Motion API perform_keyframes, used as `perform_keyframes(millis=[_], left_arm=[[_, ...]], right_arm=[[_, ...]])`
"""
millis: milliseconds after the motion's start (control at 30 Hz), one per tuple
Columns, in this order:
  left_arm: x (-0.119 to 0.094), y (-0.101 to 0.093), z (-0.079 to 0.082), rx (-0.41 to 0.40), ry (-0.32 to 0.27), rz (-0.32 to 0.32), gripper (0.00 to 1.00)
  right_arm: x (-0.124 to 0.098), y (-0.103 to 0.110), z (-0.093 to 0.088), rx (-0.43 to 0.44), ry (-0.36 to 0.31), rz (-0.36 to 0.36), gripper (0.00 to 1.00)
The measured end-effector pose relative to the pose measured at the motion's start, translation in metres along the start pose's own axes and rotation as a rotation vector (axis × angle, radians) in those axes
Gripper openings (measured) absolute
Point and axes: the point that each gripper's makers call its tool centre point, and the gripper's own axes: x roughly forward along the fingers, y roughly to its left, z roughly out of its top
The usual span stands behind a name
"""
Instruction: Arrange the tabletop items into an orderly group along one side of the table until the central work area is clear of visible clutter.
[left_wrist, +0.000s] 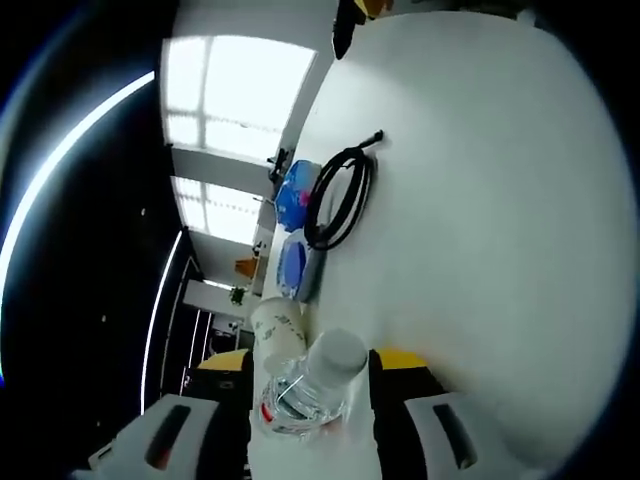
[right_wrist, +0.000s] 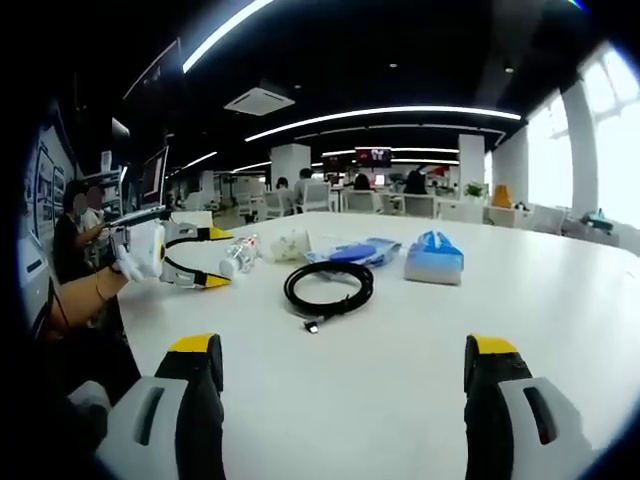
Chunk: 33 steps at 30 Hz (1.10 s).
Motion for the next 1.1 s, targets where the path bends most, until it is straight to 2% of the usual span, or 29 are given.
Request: perform_keyframes(millis=[367, 467, 800, 1100], left_arm=[[0.001, -0.002, 0.004, 0.05, 0.001, -0.004, 0.44], [0.001, -0.004, 0.007, 0.085, 0.004, -0.007, 0.42], [0.002, -0.01, 0.012, 0.11, 0.004, -0.037, 0.33], [0.006, -0.016, 0.019, 0.239, 0.01, -0.056, 0.27]], right_arm=[[0.002, 0.002, -0.005, 0.0, 0.024, 0.006, 0.99], [0.002, 0.001, -0.004, 0.0, 0.02, 0.003, 0.99], [0.003, 0.001, -0.007, 0.001, 0.032, 0.0, 0.98], [0.001, -0.003, -0.006, 0.006, 0.027, -0.011, 0.97]])
